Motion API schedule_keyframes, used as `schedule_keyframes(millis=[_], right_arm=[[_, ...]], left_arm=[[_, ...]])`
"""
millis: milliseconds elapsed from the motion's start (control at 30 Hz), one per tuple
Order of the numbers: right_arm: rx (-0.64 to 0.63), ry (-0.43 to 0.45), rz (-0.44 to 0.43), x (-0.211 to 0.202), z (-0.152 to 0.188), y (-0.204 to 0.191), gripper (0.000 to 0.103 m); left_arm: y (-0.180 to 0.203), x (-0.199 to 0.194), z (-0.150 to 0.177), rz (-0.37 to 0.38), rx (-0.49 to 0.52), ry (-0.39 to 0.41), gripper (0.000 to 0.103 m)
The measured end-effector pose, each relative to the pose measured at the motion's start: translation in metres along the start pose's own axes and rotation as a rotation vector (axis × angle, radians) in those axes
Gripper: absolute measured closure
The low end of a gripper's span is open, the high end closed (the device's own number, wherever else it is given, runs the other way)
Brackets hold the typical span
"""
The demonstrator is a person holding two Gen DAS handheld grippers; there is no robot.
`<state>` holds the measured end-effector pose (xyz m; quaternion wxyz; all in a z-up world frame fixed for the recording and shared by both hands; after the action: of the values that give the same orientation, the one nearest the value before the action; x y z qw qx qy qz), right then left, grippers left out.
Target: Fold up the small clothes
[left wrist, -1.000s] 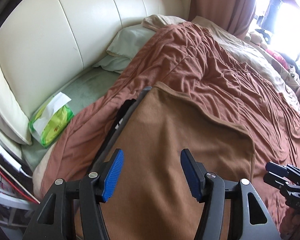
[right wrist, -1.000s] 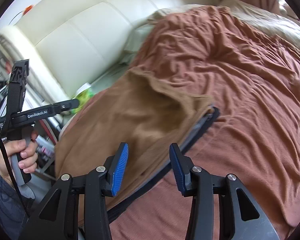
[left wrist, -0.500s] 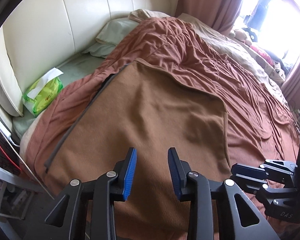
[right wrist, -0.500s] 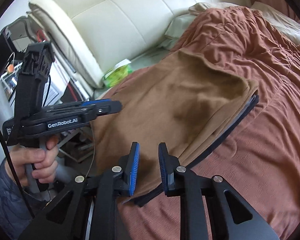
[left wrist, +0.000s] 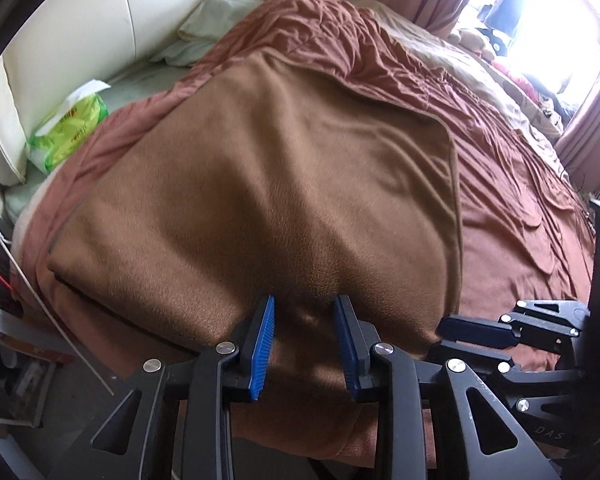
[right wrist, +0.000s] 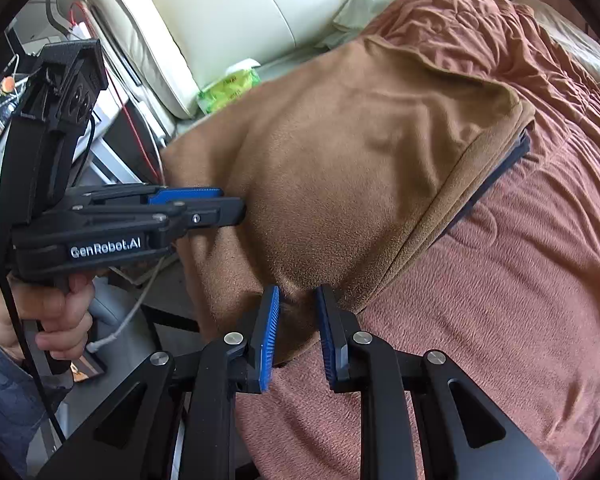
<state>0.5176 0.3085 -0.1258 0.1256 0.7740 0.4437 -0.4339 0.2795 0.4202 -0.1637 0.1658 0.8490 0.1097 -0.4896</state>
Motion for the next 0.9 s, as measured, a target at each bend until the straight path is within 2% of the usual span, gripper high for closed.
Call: schedule_keyframes(millis=[100, 400, 600, 733, 900], right_arm=[[-0.004, -0.011, 0.022, 0.009, 0.002, -0.005, 0.087], [0.029, -0.027, 0.029, -0.018, 0.007, -0.002, 0.087], [0.073, -0.010, 0.075, -0.054, 0.012, 0.011, 0.087], [0.107, 0.024, 0.119, -0.087, 0.017, 0.018, 0.086], [0.139, 0.066, 0.163, -0.126, 0.030, 0.021, 0.086]], left_arm=[[-0.001, 0.005, 0.006, -0.007, 0.002, -0.002, 0.071], [0.006, -0.010, 0.015, -0.005, 0.000, 0.011, 0.071], [0.021, -0.029, 0.023, 0.007, 0.016, 0.035, 0.071], [0.032, -0.052, 0.023, -0.012, 0.028, 0.089, 0.071], [0.048, -0.075, 0.022, -0.034, 0.039, 0.123, 0.063]])
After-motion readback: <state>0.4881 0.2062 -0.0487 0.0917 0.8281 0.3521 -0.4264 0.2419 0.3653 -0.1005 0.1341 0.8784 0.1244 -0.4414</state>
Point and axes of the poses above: each gripper's, at about its wrist camera, not at the fingertips, and x roughly the way its jaws point, y to its right, z to its underside, the point moved 7 cm from there along x, roughly the way its jaws point, and after that the axes turned 5 degrees about -y, right-handed, at the moved point
